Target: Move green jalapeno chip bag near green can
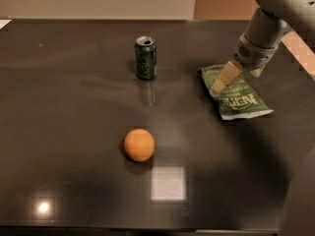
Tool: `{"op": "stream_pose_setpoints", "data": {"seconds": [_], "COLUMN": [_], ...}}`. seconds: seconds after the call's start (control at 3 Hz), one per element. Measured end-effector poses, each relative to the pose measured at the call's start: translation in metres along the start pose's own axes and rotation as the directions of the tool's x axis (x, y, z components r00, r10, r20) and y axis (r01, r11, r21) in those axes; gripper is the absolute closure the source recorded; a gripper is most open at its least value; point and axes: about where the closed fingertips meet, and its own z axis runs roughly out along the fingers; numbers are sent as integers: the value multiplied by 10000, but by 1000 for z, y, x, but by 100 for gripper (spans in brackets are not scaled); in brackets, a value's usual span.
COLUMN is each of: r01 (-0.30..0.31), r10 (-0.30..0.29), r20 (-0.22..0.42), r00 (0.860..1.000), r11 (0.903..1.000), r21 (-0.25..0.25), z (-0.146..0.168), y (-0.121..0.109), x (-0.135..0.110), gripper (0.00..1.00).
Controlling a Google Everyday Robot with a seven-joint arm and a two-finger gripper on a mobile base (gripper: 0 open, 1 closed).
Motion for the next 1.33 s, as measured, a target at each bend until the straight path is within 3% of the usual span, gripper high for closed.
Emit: {"op": "stream_pose_setpoints", "data": {"seconds": [0.67, 1.33], "r01": [36, 430], "r10": [-43, -440], "r20": [-235, -345], "r00": [9997, 9984], "r11": [9995, 9986], "r21": [-321, -313], "z": [15, 17], "y": [-10, -7], "x": [-8, -16], "gripper": [0, 40]}}
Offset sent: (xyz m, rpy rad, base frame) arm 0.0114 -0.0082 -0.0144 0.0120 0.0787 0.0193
